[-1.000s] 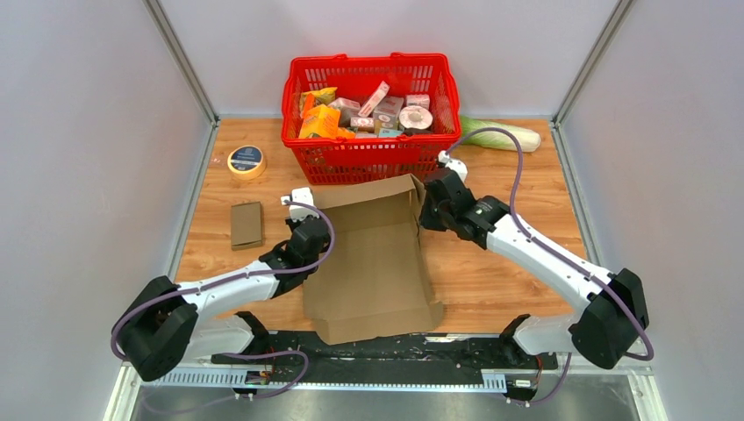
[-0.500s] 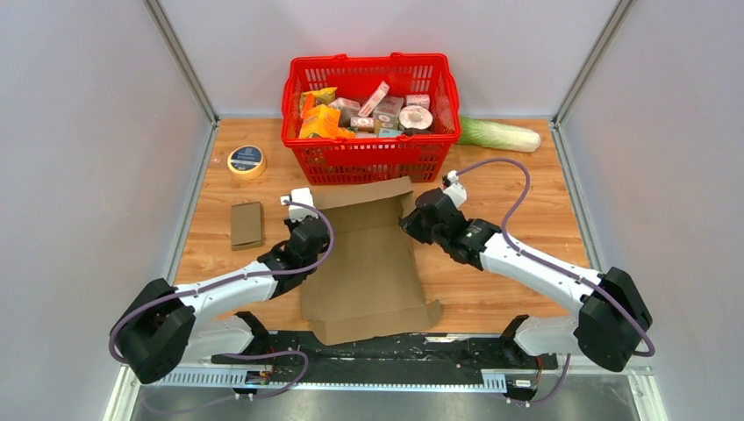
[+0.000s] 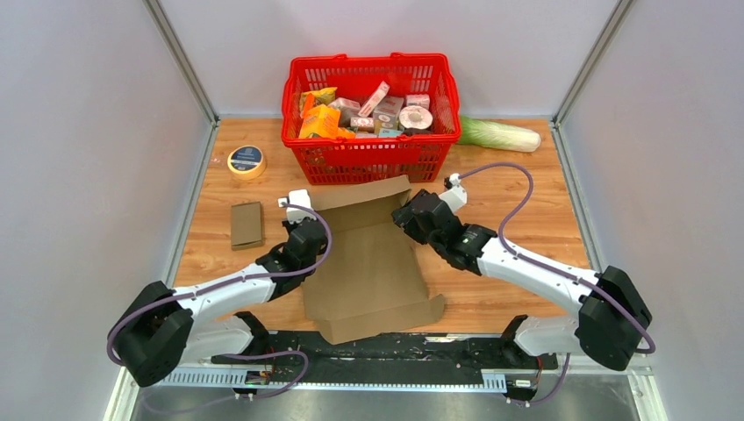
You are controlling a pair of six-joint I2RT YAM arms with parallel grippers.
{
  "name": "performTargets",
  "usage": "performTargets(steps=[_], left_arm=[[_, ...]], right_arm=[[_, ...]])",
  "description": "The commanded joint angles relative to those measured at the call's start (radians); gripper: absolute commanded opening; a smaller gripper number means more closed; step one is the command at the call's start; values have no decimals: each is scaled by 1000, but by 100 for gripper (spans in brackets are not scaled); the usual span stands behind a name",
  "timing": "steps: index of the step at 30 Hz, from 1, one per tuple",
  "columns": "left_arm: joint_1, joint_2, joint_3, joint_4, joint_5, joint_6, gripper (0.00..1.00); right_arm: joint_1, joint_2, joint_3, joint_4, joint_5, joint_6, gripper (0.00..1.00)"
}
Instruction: Fold the paper box
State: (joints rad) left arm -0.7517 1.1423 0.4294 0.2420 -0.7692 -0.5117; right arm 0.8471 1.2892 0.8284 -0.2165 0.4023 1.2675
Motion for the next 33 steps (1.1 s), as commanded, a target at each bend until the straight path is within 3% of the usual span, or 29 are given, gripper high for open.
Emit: performTargets(steps=[1, 5, 9, 15, 21, 25, 33], left_arm=[[-11, -15, -43, -78, 111, -57, 0], [-11, -16, -47, -79, 105, -54, 0], [-11, 8, -44, -70, 111, -59, 0], [-11, 17, -43, -72, 108, -59, 0], [-11, 28, -35, -73, 108, -60, 0], [-11, 33, -32, -66, 113, -60, 0], [-11, 37, -41, -56, 111, -62, 0]], right_arm=[[6, -25, 29, -58, 27, -307, 66], [-37, -125, -105, -44, -91, -531, 93], [-107, -188, -170, -52, -215, -694, 99], [-166, -151, -156, -176, -132, -697, 92], [-158, -77, -236, -32, -142, -632, 76], [-158, -25, -238, -35, 25, -596, 51], [-146, 77, -291, 204, 24, -638, 54]])
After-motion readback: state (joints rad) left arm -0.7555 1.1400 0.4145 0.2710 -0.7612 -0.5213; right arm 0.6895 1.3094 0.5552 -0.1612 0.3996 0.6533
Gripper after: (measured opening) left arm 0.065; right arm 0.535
